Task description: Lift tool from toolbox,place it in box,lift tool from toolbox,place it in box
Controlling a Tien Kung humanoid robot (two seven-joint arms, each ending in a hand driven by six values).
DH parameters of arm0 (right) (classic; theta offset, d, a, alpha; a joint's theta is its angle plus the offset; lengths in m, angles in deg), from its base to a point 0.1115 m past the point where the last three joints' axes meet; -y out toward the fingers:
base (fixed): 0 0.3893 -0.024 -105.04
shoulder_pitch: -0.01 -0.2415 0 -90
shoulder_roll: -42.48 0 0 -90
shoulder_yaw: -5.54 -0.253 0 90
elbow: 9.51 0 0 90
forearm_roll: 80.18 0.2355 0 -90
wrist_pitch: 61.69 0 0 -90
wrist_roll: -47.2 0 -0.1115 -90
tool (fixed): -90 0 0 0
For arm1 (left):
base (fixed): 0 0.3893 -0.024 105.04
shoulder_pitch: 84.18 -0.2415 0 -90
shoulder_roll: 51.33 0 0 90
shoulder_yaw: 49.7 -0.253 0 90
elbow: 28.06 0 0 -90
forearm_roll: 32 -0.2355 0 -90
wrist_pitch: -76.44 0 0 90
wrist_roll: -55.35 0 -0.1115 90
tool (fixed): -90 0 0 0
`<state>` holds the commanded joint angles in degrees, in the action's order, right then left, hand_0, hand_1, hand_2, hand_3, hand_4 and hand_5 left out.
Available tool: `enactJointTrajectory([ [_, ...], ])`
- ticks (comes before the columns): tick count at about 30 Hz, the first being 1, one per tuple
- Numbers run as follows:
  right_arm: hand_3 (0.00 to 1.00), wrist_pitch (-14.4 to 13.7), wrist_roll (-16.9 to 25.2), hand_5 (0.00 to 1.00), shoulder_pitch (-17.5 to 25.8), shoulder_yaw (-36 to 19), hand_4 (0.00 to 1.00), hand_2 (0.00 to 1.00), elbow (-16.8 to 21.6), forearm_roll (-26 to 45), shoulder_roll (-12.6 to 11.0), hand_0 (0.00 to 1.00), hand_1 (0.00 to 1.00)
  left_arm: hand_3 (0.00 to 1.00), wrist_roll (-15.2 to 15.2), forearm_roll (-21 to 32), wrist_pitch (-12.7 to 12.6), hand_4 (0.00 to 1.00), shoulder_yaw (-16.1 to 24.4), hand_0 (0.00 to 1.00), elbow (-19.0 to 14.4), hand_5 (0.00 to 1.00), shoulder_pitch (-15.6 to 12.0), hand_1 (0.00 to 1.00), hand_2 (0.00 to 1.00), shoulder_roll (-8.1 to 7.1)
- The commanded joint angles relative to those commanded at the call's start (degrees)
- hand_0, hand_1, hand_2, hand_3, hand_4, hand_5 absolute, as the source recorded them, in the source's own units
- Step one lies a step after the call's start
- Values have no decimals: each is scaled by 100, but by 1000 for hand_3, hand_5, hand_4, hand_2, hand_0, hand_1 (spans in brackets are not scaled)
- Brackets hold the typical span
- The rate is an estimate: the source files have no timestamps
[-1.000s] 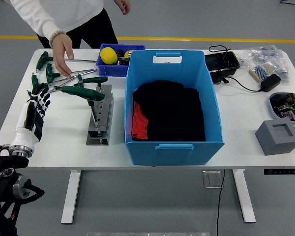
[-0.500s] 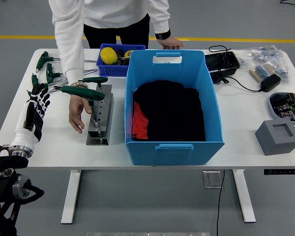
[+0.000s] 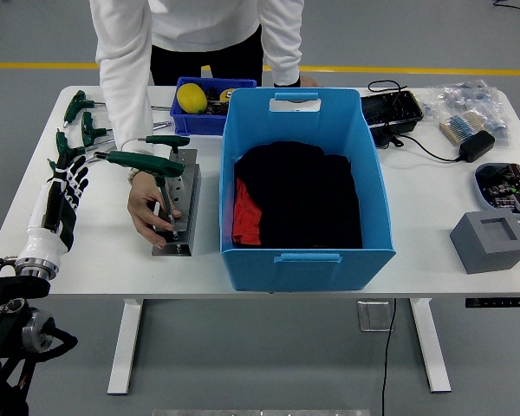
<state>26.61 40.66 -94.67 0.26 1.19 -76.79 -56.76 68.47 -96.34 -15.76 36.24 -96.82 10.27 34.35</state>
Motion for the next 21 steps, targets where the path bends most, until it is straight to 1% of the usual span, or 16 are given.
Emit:
enactJointTrajectory([
  [5, 652, 0, 1, 747, 15, 25, 776, 777, -1, 18, 4, 652, 679, 998, 15, 0, -36, 998, 1, 998, -33, 998, -8, 998, 998, -35],
  [7, 652, 2, 1, 747, 12, 16, 776, 777, 0, 8, 0, 652, 679, 998, 34, -73, -140, 998, 7, 998, -99, 998, -16, 998, 998, -60],
  [8, 652, 0, 1, 747, 11, 10, 776, 777, -1, 8, 1, 652, 679, 998, 26, -129, -217, 998, 2, 998, -145, 998, -21, 998, 998, -70],
  [10, 652, 2, 2, 747, 6, -9, 776, 777, -1, -1, -1, 652, 679, 998, -1, -449, -674, 998, -6, 998, -368, 998, -31, 998, 998, -97],
  [11, 653, 3, 1, 747, 3, -26, 776, 777, 0, -15, -3, 652, 679, 976, 26, -555, -865, 998, 7, 982, -478, 790, -38, 996, 998, -103],
  [13, 653, 3, 1, 747, -3, -60, 776, 777, -2, -37, -4, 652, 679, 976, 107, -659, -1100, 998, 7, 982, -729, 790, -47, 996, 998, -144],
  [15, 653, 6, 1, 747, -8, -76, 776, 777, -2, -54, -8, 652, 679, 976, 138, -859, -1188, 998, 5, 982, -966, 790, -44, 996, 998, -199],
  [16, 653, 10, 0, 747, -11, -90, 776, 777, -3, -68, -13, 652, 679, 976, 120, -1095, -1201, 998, 6, 982, -1158, 790, -32, 996, 998, -269],
  [17, 653, 12, -1, 747, -13, -97, 776, 777, -3, -75, -15, 650, 679, 962, 99, -1247, -1196, 998, 6, 967, -1274, 544, -23, 987, 998, -312],
  [19, 653, 16, -2, 747, -17, -110, 776, 777, -4, -89, -20, 650, 679, 962, 13, -1696, -1162, 998, 8, 967, -1568, 544, -1, 987, 998, -406],
  [20, 653, 18, -3, 747, -18, -113, 776, 777, -5, -93, -22, 650, 679, 962, -86, -1920, -1121, 998, 9, 967, -1747, 544, 18, 987, 998, -471],
  [21, 653, 20, -3, 747, -19, -115, 776, 777, -6, -95, -24, 650, 679, 962, -227, -2255, -1054, 998, 9, 967, -1988, 544, 44, 987, 998, -539],
])
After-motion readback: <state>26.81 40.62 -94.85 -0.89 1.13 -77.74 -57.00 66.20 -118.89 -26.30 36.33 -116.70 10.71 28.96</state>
